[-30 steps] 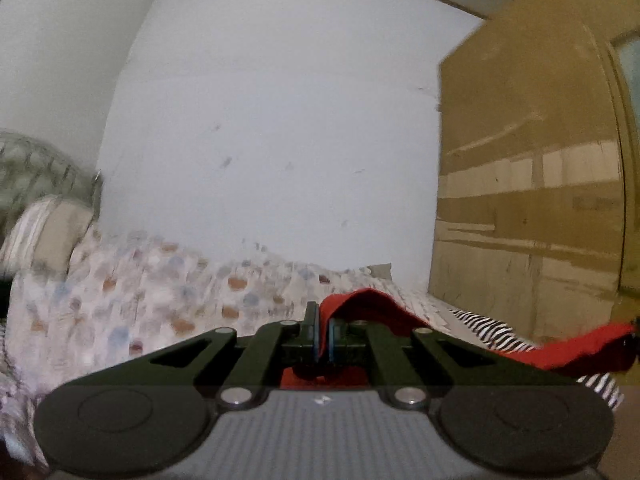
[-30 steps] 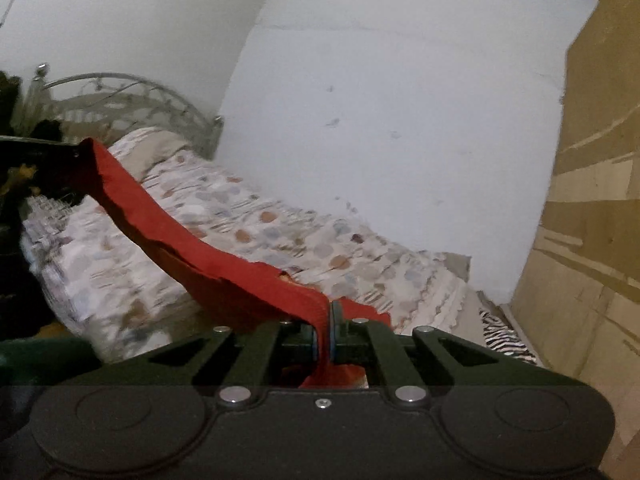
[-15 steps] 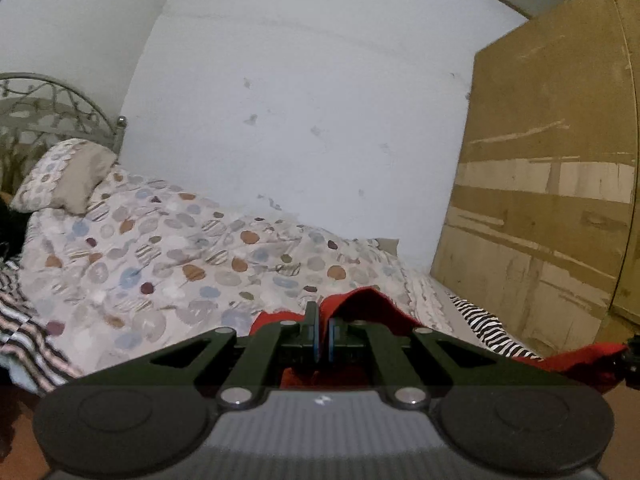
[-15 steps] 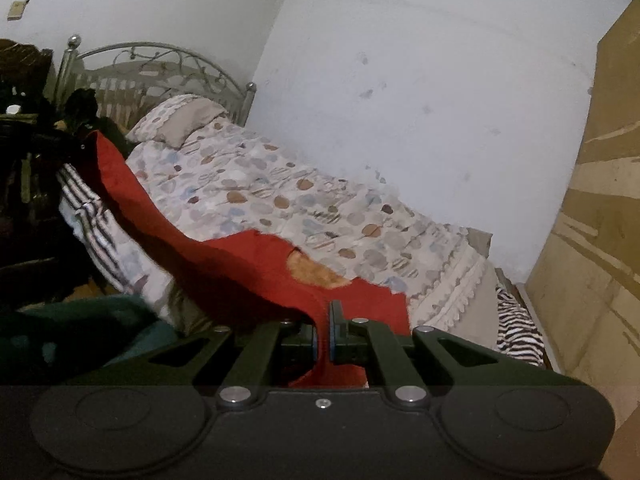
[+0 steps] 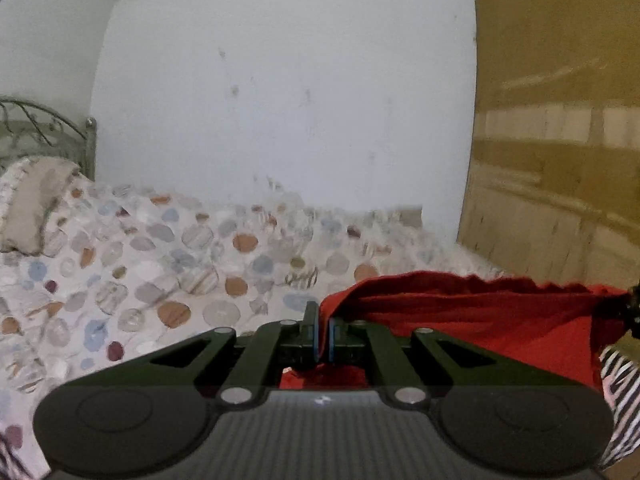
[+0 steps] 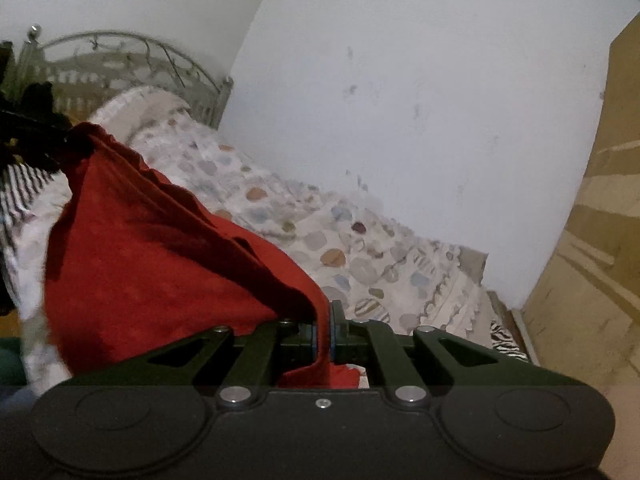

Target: Fold small clothes

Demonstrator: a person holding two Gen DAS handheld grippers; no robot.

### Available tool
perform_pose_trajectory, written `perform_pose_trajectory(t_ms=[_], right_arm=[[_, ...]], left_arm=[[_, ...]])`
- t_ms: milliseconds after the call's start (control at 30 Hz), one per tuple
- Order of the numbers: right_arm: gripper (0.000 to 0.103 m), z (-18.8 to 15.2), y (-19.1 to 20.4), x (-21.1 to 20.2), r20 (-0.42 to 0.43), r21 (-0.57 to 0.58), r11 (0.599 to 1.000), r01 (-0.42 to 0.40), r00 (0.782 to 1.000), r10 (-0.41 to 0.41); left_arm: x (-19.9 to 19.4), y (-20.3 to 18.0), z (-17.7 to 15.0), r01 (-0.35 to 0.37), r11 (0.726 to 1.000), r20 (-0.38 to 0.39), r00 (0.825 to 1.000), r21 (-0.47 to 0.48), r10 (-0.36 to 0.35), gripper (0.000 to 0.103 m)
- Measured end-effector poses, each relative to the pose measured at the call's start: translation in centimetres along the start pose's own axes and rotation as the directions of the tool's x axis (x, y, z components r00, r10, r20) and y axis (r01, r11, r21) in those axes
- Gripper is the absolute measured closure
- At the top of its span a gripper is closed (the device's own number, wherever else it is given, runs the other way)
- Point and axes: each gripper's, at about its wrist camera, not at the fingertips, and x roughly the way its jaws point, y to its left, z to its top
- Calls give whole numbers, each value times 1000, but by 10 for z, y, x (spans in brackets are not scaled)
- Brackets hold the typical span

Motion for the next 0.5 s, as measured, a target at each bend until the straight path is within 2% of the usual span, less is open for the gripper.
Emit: perform_pose_trajectory(t_ms=[167, 267, 500], right_arm=[[98, -11, -23, 90, -109, 7, 999, -32, 994, 33], [97, -26, -31, 137, -177, 44, 997, -59, 982, 66], [93, -55, -33, 216, -271, 72, 991, -115, 954, 130]], left_arm=[[83, 7, -10, -3, 998, -119, 993, 64, 11, 99], [122, 11, -25, -3, 998, -198, 980, 69, 16, 99], [180, 28, -56, -6, 998, -316, 948, 64, 26, 99]])
